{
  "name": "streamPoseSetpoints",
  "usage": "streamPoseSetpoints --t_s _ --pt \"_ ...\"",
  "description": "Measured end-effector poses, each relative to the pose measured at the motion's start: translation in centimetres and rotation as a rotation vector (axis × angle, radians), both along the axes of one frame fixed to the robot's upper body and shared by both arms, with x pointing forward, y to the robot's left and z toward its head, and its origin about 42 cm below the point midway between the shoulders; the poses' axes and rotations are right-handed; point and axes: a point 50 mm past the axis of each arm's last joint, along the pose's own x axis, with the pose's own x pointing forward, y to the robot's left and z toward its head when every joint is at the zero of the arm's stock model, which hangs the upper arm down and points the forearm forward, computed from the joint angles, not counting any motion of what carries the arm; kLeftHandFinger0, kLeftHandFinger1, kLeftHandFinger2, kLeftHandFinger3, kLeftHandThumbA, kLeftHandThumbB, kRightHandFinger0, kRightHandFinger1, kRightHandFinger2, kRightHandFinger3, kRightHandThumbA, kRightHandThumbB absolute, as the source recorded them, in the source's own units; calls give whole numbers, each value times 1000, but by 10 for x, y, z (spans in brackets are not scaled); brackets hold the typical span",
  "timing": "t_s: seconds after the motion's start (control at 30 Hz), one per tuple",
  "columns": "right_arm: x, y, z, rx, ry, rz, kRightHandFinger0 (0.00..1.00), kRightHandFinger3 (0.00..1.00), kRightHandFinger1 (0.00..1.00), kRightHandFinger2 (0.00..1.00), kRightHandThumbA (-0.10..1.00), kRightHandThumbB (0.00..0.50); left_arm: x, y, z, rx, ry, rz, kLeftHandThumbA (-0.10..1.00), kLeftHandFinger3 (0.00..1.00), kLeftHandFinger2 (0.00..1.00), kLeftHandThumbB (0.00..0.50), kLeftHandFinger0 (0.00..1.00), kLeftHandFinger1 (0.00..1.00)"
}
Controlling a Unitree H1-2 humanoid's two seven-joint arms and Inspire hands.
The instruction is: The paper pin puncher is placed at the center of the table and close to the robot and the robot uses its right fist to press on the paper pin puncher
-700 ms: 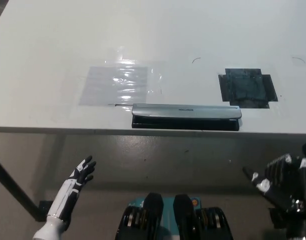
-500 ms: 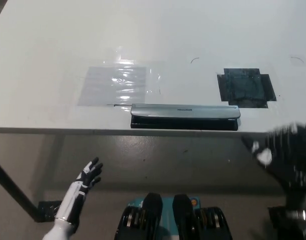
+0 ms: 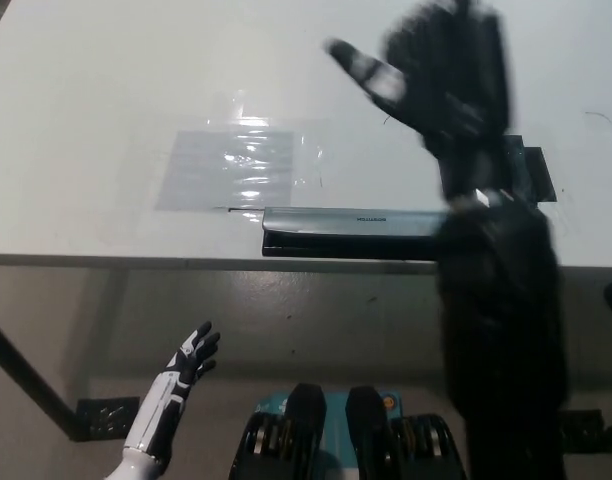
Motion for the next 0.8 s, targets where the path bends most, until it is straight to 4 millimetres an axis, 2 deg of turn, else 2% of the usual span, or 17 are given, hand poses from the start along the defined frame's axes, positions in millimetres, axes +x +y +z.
streamPoseSetpoints --t_s 0.07,0.1,0.13,0.2,0.27,0.3,0.33,0.37,0.4,0.47,0.53,0.63,0.67,0.8 --pt "15 18 2 -17 47 29 0 0 0 46 1000 163 -2 2 -1 3 -4 0 1000 1000 1000 239 1000 1000" --pt "22 24 0 -28 74 39 0 23 0 108 1000 149 -2 3 -1 5 -5 1 1000 1000 1000 226 1000 1000" --pt "29 30 -2 -40 99 46 0 67 1 178 1000 154 -2 3 -1 7 -6 0 1000 1000 1000 235 1000 1000" --pt "43 39 -9 -73 154 56 0 117 0 227 1000 165 -2 6 0 12 -10 0 1000 1000 1000 256 1000 1000" --pt "54 45 -16 -102 197 57 0 266 39 347 1000 146 -2 7 0 15 -11 1 1000 1000 1000 267 1000 1000" --pt "59 47 -20 -116 222 55 0 295 57 375 1000 140 -2 7 0 16 -11 1 1000 1000 1000 268 1000 1000" --pt "64 48 -25 -128 244 52 0 280 58 370 1000 139 -2 8 0 17 -12 1 1000 1000 1000 285 1000 1000" --pt "69 49 -32 -138 265 47 0 225 42 327 1000 124 -2 8 0 18 -13 0 1000 1000 1000 286 1000 1000" --pt "71 49 -37 -146 281 43 0 189 28 294 1000 105 -2 8 0 19 -14 0 1000 1000 1000 281 1000 1000" --pt "77 47 -54 -164 321 30 0 149 35 280 1000 104 -2 9 1 24 -14 0 1000 1000 1000 250 1000 1000" --pt "81 44 -70 -180 356 14 0 180 48 297 1000 89 -1 10 1 32 -15 -2 1000 1000 1000 252 1000 1000" --pt "85 37 -88 -201 386 -13 0 175 35 277 1000 98 -1 11 1 45 -15 -3 1000 1000 1000 279 1000 1000" --pt "86 33 -95 -206 395 -26 0 229 69 321 1000 105 -2 12 1 49 -15 -4 1000 1000 1000 271 1000 1000" --pt "86 23 -113 -205 423 -50 0 315 69 346 1000 95 -1 12 1 53 -15 -5 1000 1000 1000 262 1000 1000"
